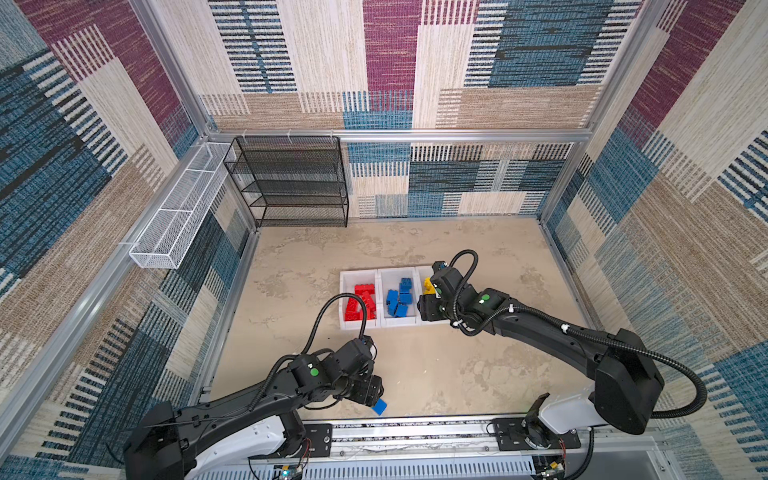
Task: Sort the legos into containers by color
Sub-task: 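Grasp the last blue brick with the left gripper while the right gripper withdraws, then carry the blue brick into the middle bin and open the left gripper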
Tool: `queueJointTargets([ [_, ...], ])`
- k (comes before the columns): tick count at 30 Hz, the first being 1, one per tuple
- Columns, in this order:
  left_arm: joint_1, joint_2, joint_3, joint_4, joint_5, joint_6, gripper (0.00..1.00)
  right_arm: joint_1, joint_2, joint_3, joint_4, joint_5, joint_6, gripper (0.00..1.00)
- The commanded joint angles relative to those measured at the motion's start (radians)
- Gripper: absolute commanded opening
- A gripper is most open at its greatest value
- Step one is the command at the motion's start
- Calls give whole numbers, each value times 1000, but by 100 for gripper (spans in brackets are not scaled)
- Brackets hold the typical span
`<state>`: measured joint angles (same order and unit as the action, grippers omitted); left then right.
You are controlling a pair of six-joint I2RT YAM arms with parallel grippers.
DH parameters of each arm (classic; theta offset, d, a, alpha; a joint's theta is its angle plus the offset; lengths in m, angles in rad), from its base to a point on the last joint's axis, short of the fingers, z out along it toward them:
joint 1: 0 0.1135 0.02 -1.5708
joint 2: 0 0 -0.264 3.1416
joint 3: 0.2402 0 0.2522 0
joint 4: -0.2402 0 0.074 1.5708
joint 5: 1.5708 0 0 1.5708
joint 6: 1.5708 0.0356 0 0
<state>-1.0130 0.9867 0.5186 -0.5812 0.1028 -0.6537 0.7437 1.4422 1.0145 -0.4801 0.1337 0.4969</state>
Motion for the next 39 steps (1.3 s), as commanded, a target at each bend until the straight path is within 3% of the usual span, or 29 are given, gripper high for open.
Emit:
queueJointTargets([
  [1, -43, 55, 29, -6, -26, 29, 79, -1, -14, -12, 32, 7, 18, 72],
  [14, -151, 289, 125, -37, -90, 75, 76, -6, -43, -41, 28, 9, 26, 72],
  [25, -170, 388, 154, -37, -87, 99, 60, -9, -54, -47, 20, 18, 32, 72],
  [29, -170, 402, 172, -37, -94, 116, 53, -12, -66, -47, 11, 27, 31, 72],
  [35, -157, 379, 235, -20, -141, 124, 49, -27, -106, -45, -14, 48, 30, 71],
  [39, -62, 357, 324, 8, -150, 191, 47, -49, -155, -55, -21, 56, 29, 71],
])
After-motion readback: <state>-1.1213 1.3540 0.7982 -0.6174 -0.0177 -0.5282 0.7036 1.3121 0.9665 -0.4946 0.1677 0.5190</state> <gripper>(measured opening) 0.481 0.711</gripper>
